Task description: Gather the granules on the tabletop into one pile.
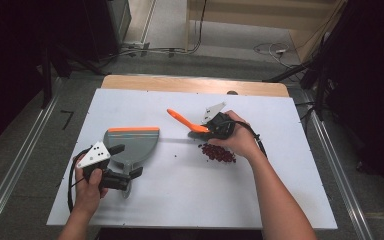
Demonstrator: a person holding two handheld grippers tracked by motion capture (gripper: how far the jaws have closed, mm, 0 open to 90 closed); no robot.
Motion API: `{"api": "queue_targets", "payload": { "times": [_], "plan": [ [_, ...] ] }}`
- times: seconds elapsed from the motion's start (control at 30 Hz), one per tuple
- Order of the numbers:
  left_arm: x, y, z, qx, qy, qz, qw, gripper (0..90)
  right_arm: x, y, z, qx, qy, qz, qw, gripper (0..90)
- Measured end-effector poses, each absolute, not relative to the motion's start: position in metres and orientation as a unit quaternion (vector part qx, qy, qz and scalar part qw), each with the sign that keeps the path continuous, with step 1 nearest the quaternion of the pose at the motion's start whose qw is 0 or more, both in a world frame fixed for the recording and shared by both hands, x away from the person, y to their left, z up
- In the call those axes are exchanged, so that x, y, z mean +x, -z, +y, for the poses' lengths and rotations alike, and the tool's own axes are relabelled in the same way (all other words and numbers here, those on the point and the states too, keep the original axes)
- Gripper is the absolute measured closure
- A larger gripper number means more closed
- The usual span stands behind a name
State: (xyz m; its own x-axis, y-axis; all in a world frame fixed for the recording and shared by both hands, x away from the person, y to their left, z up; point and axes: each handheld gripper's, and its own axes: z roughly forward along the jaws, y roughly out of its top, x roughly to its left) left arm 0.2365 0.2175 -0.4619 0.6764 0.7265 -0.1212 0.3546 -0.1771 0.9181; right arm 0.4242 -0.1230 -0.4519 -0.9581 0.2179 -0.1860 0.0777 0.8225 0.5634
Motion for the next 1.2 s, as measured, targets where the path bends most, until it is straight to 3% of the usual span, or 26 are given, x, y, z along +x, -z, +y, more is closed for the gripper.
{"api": "queue_targets", "payload": {
  "times": [0.27,0.4,0.6,0.77,1.2],
  "plan": [
    [0.236,0.461,0.217,0.745,-0.176,0.362,0.532,0.0,0.396,0.417,-0.123,0.123,-0.327,0.927,0.136,68.2],
    [0.237,0.461,0.217,0.745,-0.176,0.363,0.531,0.0,0.365,0.412,-0.097,0.272,-0.347,0.896,0.057,68.2],
    [0.236,0.461,0.215,0.75,-0.177,0.358,0.527,0.0,0.345,0.453,-0.053,0.344,-0.351,0.871,-0.014,68.2],
    [0.235,0.46,0.217,0.749,-0.178,0.358,0.529,0.0,0.353,0.464,-0.053,0.389,-0.339,0.857,0.004,68.2],
    [0.236,0.46,0.214,0.749,-0.177,0.358,0.528,0.0,0.367,0.461,-0.129,0.452,-0.333,0.825,0.057,68.3]
  ]
}}
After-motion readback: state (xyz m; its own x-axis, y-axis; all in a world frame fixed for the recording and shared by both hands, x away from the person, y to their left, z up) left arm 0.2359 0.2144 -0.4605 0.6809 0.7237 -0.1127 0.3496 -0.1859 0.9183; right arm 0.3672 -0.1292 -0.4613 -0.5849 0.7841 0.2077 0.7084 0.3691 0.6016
